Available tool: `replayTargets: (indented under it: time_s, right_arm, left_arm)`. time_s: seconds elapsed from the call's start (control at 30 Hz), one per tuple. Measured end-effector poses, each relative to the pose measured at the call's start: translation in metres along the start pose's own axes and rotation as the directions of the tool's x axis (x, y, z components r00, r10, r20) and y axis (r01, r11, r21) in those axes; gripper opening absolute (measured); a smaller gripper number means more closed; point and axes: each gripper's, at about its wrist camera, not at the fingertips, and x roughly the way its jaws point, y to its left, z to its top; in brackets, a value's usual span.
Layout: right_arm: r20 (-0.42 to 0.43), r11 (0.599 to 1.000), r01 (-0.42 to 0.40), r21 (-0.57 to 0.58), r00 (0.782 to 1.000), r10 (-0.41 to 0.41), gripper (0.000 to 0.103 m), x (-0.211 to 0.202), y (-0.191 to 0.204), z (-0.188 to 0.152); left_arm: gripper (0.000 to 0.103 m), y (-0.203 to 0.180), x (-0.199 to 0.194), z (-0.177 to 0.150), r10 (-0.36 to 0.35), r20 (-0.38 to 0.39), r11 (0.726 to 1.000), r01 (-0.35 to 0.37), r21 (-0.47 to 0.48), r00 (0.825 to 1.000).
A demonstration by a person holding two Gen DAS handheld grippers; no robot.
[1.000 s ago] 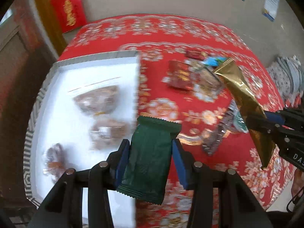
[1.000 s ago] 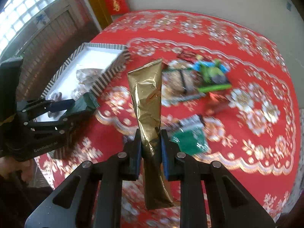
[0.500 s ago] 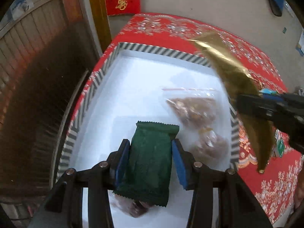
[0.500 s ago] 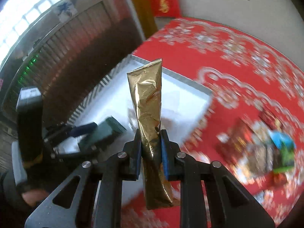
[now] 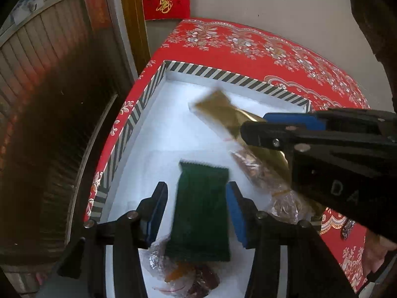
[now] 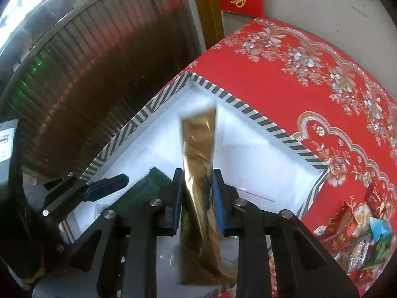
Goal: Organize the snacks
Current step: 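Lower both items into the tray and open both tools, then move both open tools back toward the snack pile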
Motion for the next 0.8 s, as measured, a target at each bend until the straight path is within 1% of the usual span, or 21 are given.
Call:
replayTargets:
  time_s: [0.03, 0.1, 0.17, 0.23, 0.37, 0.43, 0.5, 0.57, 0.67, 0.8]
  right_arm:
    - [0.004, 1.0, -0.009, 0.002, 1.0, 0.009, 0.036, -0.001, 0.0, 0.0]
    - [0.019, 1.0, -0.013, 0.004, 1.0, 0.013, 0.049, -0.004, -0.001, 0.0]
    - [0.044, 0.999, -0.028, 0.016, 0.999, 0.028, 0.049, -0.011, -0.001, 0.0]
    - [0.059, 0.999, -0.032, 0.027, 0.998, 0.031, 0.049, -0.016, -0.003, 0.0]
    - [0.107, 0.998, -0.03, 0.05, 0.994, 0.025, 0.049, -0.038, -0.007, -0.008]
    - [0.131, 0.997, -0.029, 0.071, 0.991, 0.019, 0.049, -0.05, -0.012, -0.016]
    - [0.16, 0.995, -0.018, 0.093, 0.987, 0.003, 0.049, -0.065, -0.02, -0.026]
    - [0.192, 0.993, -0.006, 0.117, 0.981, -0.017, 0.049, -0.081, -0.031, -0.042]
    - [0.213, 0.988, 0.027, 0.151, 0.975, -0.059, 0.05, -0.099, -0.054, -0.069]
    - [0.21, 0.972, 0.07, 0.223, 0.97, -0.118, 0.05, -0.119, -0.097, -0.107]
  left_arm:
    - [0.058, -0.001, 0.001, 0.0, 0.003, -0.003, 1.0, -0.003, 0.001, 1.0]
    - [0.061, -0.002, 0.0, 0.0, 0.009, -0.002, 1.0, -0.009, 0.004, 1.0]
    - [0.066, -0.002, -0.002, -0.002, 0.017, 0.001, 1.0, -0.017, 0.0, 1.0]
    - [0.078, -0.001, -0.006, -0.003, 0.039, 0.009, 0.999, -0.039, -0.009, 0.999]
    - [0.08, 0.0, -0.018, -0.005, 0.091, 0.042, 0.996, -0.089, -0.03, 0.995]
    - [0.087, -0.001, -0.025, -0.006, 0.125, 0.057, 0.992, -0.123, -0.04, 0.99]
    - [0.09, -0.005, -0.031, -0.007, 0.19, 0.075, 0.982, -0.187, -0.04, 0.979]
    - [0.091, -0.012, -0.038, -0.009, 0.232, 0.101, 0.973, -0.229, -0.041, 0.968]
    - [0.091, -0.029, -0.049, -0.012, 0.227, 0.144, 0.974, -0.224, -0.034, 0.963]
    - [0.091, -0.069, -0.059, -0.012, 0.164, 0.194, 0.984, -0.175, 0.04, 0.967]
